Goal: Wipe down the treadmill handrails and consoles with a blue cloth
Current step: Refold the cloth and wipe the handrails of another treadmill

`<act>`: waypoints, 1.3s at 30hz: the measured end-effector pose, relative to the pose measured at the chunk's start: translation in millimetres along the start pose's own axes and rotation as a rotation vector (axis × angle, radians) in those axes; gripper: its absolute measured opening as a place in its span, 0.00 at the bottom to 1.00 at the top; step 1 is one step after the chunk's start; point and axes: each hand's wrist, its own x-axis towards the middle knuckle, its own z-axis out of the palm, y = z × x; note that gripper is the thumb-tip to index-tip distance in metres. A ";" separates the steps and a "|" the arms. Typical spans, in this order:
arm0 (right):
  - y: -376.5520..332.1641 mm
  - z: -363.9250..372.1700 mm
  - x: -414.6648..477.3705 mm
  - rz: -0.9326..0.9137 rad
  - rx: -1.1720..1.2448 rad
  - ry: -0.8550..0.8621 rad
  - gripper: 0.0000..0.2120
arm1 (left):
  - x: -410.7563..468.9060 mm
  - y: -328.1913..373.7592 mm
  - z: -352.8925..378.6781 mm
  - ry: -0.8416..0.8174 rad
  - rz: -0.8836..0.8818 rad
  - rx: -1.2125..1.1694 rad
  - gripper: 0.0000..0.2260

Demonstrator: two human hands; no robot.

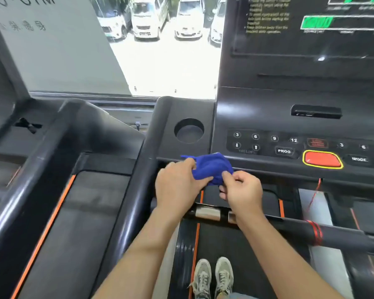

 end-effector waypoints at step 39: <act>-17.1 69.9 -73.6 -0.794 -1.287 -0.653 0.25 | -79.1 -94.1 -25.2 0.032 0.291 0.086 0.12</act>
